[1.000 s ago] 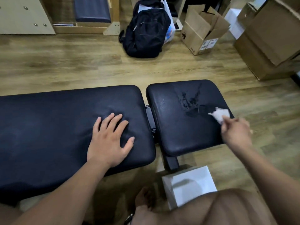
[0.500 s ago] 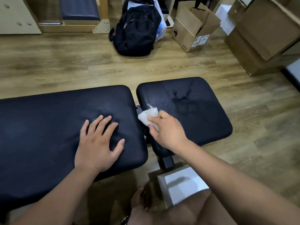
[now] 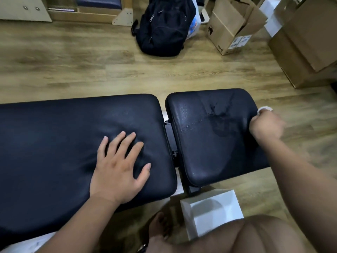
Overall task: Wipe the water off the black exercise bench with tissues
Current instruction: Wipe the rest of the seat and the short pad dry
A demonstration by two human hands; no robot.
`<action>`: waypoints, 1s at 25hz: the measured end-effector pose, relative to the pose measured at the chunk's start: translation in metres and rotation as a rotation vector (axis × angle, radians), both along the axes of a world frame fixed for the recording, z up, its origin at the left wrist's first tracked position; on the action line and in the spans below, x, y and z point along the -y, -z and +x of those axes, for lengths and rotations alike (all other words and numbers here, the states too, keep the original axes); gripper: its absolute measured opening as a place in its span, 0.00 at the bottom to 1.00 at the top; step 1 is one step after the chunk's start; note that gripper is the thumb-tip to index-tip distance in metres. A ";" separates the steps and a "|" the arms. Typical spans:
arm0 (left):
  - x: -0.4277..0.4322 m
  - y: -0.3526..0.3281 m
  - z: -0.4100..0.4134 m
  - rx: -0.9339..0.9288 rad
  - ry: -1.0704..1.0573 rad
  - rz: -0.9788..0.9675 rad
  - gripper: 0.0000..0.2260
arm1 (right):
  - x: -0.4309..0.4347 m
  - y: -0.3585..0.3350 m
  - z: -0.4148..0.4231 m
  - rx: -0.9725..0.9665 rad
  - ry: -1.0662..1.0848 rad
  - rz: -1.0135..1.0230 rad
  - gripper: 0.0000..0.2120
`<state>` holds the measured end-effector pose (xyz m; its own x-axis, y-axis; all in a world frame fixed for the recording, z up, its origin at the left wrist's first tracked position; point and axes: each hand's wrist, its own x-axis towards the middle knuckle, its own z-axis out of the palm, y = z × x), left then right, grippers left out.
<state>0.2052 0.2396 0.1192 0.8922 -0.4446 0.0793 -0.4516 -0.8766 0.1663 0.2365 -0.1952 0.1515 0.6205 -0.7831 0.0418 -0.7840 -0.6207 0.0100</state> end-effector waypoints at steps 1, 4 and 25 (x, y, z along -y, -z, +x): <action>0.000 0.000 0.001 -0.002 -0.002 0.006 0.27 | -0.019 0.000 0.002 -0.004 -0.053 -0.022 0.12; 0.000 -0.002 0.000 -0.022 -0.001 0.026 0.28 | -0.101 0.000 0.000 0.026 -0.310 -0.011 0.16; 0.002 -0.003 -0.001 -0.006 0.004 0.006 0.28 | -0.162 0.009 0.054 0.312 -0.486 0.225 0.14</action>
